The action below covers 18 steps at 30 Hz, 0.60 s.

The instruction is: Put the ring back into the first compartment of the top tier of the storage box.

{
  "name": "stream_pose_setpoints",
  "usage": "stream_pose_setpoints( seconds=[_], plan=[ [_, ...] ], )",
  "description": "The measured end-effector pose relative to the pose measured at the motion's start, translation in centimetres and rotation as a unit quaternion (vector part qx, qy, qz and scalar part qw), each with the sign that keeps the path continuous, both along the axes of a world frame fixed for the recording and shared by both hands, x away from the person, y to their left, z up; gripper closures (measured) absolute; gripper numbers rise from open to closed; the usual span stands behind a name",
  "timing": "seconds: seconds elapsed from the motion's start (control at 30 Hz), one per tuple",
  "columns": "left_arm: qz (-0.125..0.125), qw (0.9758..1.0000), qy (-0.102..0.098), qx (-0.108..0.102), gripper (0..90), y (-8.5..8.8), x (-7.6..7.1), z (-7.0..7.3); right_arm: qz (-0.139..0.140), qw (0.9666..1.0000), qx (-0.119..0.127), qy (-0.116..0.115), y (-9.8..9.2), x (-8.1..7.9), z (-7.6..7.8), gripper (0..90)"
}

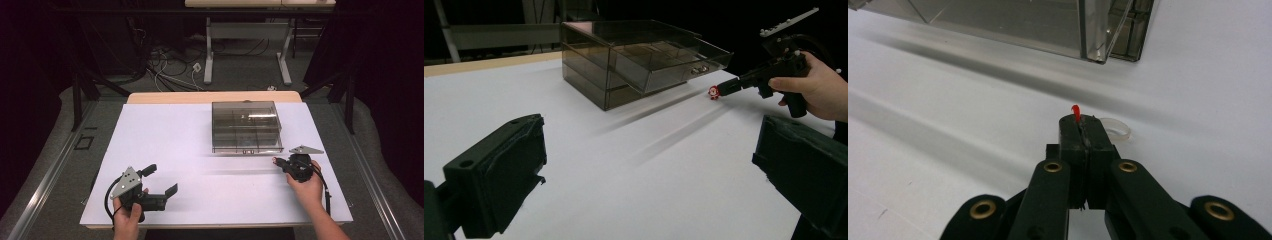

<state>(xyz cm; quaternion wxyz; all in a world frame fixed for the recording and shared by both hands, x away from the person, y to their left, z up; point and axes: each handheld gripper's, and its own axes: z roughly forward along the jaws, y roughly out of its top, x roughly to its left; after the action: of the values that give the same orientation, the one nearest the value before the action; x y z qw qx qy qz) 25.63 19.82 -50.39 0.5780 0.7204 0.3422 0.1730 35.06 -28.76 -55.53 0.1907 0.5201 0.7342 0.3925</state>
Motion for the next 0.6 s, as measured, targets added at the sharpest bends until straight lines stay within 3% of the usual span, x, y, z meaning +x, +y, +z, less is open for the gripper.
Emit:
stream_pose_setpoints(
  seconds=[0.1, 0.6],
  plan=[
    [0.000, 1.0000, 0.000, 0.000, 0.4, 0.0, 0.0, 0.0, -0.013, 0.9997, 0.020, 0.010, -0.1, -0.2, 0.3, 90.0],
    [0.003, 1.0000, 0.000, -0.002, 0.4, 0.1, 0.0, 0.0, -0.036, 0.9980, 0.047, 0.023, -0.5, -0.7, 1.2, 90.0]
  ],
)
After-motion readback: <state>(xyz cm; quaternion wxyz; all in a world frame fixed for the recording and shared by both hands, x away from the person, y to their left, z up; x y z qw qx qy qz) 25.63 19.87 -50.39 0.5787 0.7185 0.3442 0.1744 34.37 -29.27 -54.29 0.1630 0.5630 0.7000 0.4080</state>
